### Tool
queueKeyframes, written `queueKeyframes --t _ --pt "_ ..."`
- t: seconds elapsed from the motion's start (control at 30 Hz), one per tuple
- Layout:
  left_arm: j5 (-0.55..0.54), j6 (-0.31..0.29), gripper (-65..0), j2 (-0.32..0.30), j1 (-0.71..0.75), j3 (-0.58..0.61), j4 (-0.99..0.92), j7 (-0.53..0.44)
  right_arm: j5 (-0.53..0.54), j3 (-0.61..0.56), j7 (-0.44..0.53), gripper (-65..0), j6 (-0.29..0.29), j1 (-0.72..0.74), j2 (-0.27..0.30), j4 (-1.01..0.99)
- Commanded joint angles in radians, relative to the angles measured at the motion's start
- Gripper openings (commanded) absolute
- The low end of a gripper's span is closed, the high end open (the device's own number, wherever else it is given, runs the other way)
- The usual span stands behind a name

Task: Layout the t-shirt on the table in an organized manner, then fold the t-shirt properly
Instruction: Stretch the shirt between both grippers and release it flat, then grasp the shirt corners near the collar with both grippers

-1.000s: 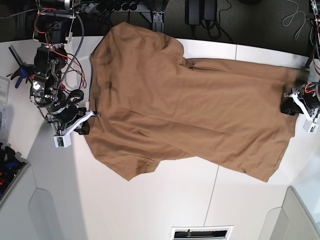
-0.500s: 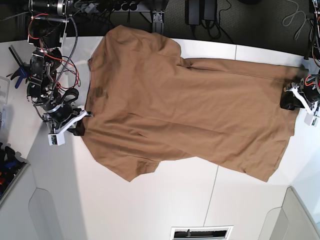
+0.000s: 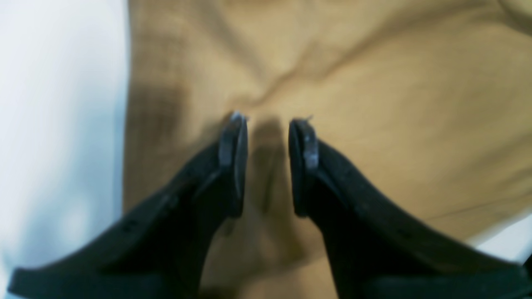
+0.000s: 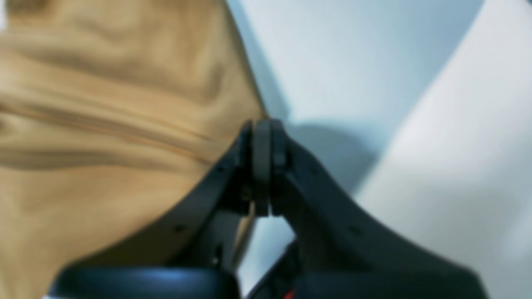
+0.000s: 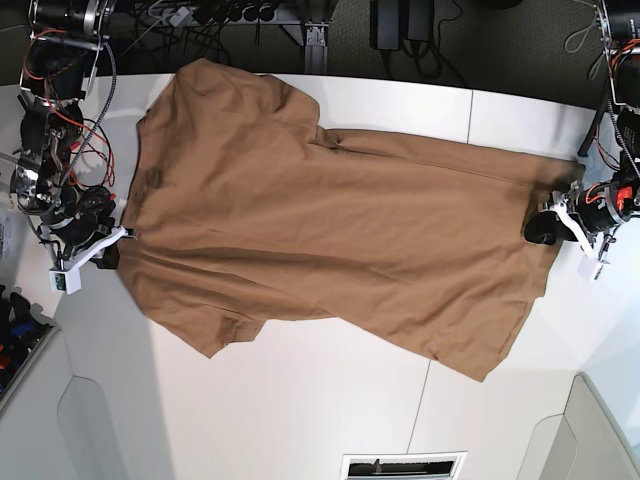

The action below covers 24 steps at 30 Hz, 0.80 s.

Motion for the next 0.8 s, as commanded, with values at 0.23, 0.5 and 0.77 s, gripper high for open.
queueKeyframes --t 0.23,0.5,0.77 --pt "-0.175 -0.008 -47.3 -0.177 0.116 -0.069 0.119 0.024 0.246 0.162 -0.219 -65.0 0.037 -0.155 0.015 0.385" --pt "-0.338 -0.008 -33.9 -0.180 0.261 -0.214 0.141 0.116 0.391 0.232 -0.309 -42.9 0.083 -0.408 -0.027 0.531" --pt "-0.403 -0.008 -33.8 -0.180 0.396 -0.305 0.141 0.164 0.480 0.246 -0.310 -37.2 0.108 -0.643 -0.100 0.607"
